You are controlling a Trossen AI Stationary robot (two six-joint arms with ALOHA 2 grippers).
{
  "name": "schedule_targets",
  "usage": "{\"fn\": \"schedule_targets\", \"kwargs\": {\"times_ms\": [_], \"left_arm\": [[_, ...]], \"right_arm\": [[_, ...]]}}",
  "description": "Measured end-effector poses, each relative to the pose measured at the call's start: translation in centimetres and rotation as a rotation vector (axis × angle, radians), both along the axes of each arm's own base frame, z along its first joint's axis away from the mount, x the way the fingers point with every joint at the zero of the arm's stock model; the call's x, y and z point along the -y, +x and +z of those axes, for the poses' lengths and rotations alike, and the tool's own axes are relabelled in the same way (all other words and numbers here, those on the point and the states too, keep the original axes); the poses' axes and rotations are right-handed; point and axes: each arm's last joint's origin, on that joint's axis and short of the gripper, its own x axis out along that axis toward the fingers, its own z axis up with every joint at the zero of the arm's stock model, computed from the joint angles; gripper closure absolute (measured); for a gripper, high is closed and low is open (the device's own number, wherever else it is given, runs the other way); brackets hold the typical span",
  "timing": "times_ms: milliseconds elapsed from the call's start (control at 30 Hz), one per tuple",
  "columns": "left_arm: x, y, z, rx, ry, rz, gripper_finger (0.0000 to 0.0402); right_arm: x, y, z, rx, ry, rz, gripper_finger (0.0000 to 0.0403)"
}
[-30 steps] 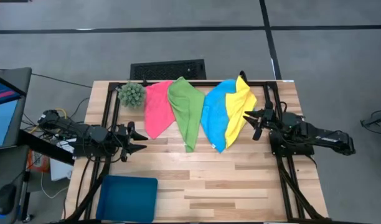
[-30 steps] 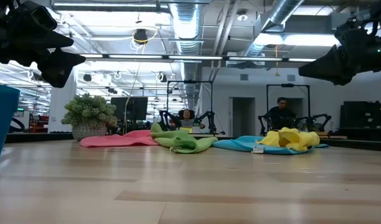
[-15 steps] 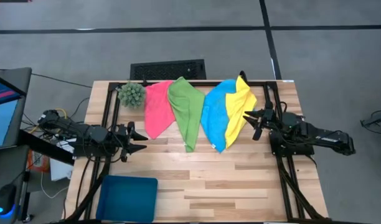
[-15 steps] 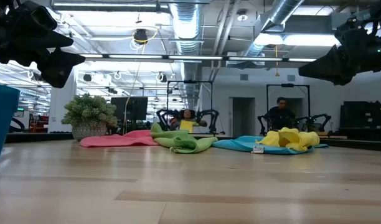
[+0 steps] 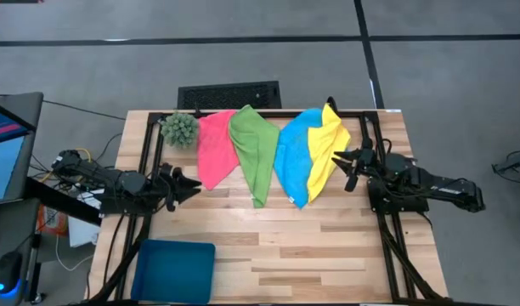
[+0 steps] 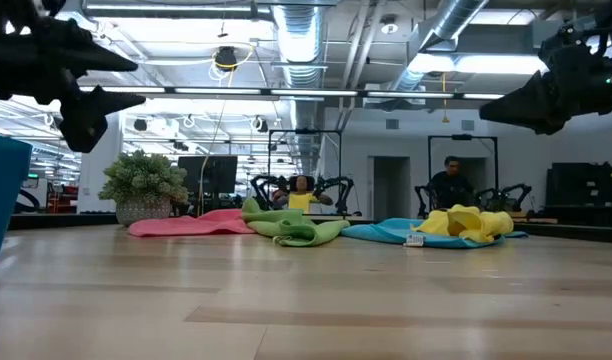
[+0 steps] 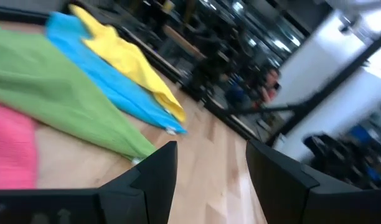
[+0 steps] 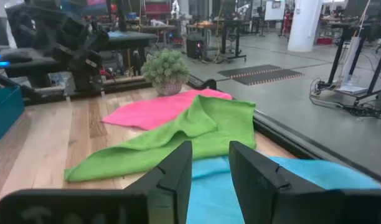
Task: Fold microfiber towels
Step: Fold the yellow microfiber towel
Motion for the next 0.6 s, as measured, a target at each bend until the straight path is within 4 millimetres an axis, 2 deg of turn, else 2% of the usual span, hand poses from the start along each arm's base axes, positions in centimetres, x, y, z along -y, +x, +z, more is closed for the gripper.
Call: {"fn": "schedule_targets", "kwargs": {"times_ms": [100, 367, 433, 600], "left_arm": [[-0.29, -0.05, 0.02, 0.005, -0.015, 0.101, 0.0218], [-0.8, -0.23, -0.01, 0.027, -0.09, 0.288, 0.0218], [-0.82, -0.24, -0.06, 0.021, -0.079, 0.298, 0.0218], [-0.84, -0.25, 0.01, 0.025, -0.075, 0.304, 0.0218]], "right_arm": [[-0.03, 0.03, 0.29, 0.098, 0.153, -0.01, 0.0272], [-0.02, 0.05, 0.99, 0.415, 0.713, -0.032, 0.0272], [-0.01, 0.05, 0.97, 0.437, 0.769, -0.039, 0.0272], [0.1, 0.0, 1.02, 0.467, 0.785, -0.073, 0.0272]]}}
